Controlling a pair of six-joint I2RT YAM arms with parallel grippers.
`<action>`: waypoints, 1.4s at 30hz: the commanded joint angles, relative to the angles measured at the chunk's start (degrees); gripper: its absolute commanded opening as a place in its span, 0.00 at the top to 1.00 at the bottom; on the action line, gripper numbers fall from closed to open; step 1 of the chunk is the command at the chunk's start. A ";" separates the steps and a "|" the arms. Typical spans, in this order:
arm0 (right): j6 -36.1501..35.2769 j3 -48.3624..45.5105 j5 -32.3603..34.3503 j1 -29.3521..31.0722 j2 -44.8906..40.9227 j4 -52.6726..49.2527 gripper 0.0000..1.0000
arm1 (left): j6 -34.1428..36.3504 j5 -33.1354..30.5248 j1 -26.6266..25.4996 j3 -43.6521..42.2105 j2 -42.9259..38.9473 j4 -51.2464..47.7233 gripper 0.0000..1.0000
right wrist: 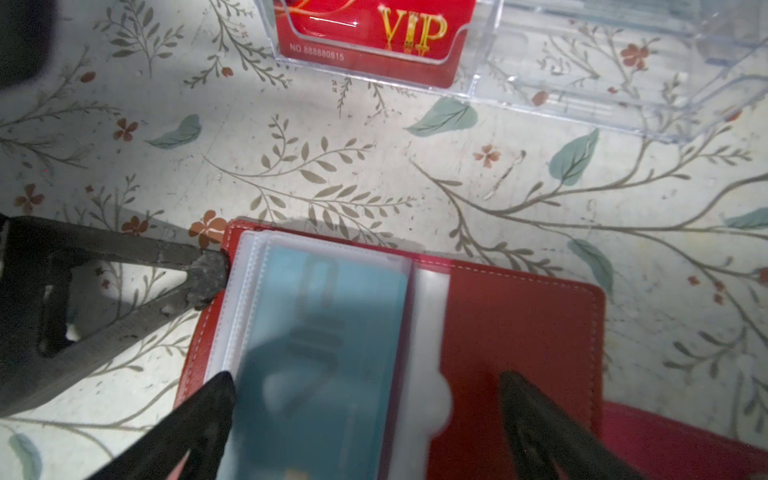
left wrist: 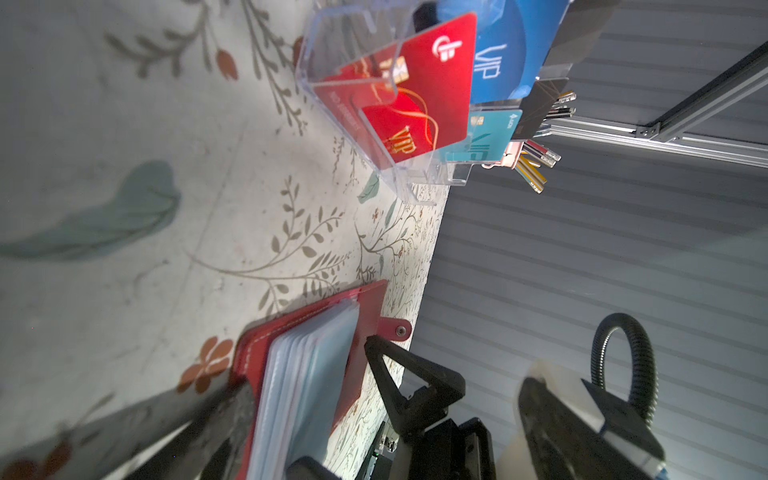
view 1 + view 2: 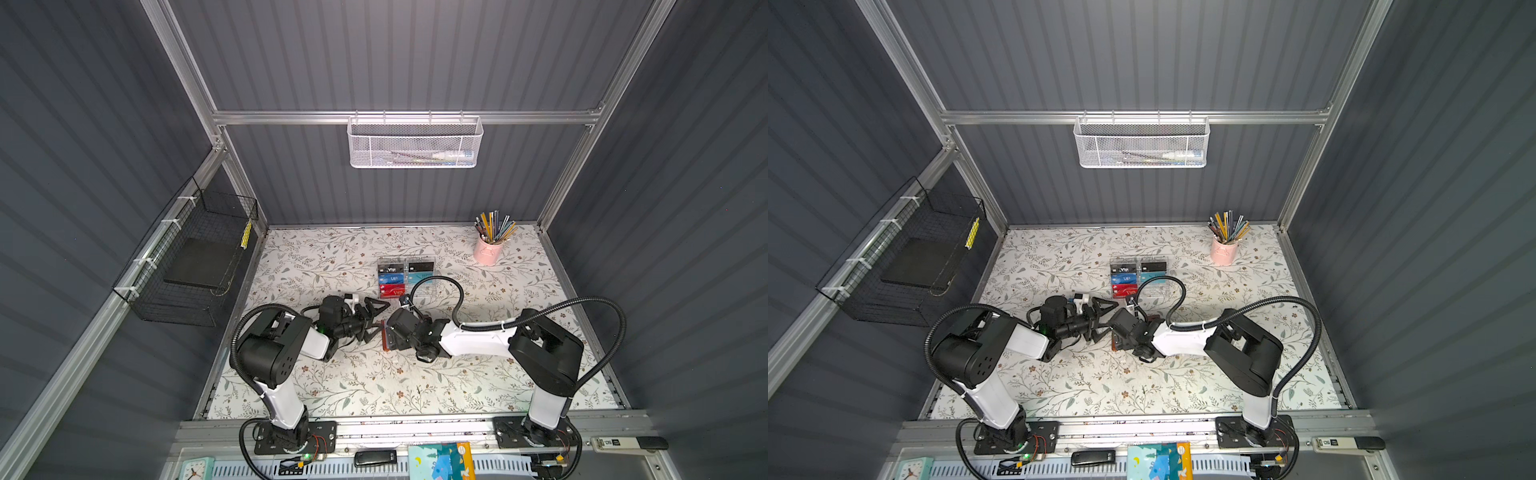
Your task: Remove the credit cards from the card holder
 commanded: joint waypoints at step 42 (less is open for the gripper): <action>-3.10 -3.26 -0.37 0.19 -3.17 1.40 0.01 | 0.28 -2.36 0.78 -2.69 2.51 -8.38 0.00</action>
